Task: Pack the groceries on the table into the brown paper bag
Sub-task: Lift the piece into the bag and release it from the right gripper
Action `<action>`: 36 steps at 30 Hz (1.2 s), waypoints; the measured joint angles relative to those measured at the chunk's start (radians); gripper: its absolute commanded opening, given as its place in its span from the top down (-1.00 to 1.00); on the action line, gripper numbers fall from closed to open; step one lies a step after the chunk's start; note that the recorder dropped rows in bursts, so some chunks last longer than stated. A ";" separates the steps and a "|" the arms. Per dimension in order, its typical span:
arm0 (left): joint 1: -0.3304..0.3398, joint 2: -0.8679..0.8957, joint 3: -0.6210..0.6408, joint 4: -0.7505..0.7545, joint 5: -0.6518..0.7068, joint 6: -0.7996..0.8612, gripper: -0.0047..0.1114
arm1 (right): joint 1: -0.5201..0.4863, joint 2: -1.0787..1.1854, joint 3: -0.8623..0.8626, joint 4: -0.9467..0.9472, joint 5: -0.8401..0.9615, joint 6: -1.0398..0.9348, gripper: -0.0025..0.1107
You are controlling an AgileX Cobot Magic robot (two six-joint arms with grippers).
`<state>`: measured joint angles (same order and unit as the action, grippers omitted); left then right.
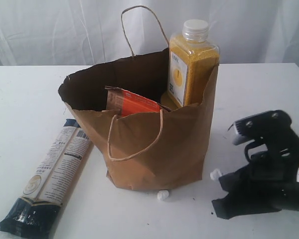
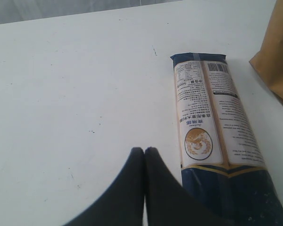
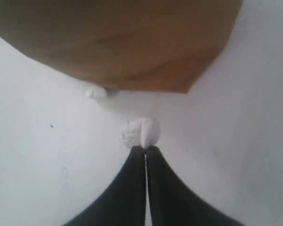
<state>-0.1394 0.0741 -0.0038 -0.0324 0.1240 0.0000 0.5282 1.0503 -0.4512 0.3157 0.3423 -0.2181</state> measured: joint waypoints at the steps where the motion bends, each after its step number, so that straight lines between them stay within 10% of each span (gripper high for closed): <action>1: 0.000 0.000 0.000 0.000 0.000 0.000 0.92 | 0.000 -0.034 -0.009 0.000 0.008 0.002 0.96; 30: 0.000 0.000 0.000 0.000 0.000 0.000 0.92 | 0.093 0.146 -0.617 -0.069 0.186 -0.049 0.94; 36: 0.000 0.000 0.000 0.000 0.000 0.000 0.92 | 0.093 0.260 -0.677 -0.084 0.261 -0.025 0.23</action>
<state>-0.1394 0.0741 -0.0038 -0.0324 0.1240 0.0000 0.6215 1.3104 -1.1281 0.2317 0.6038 -0.2434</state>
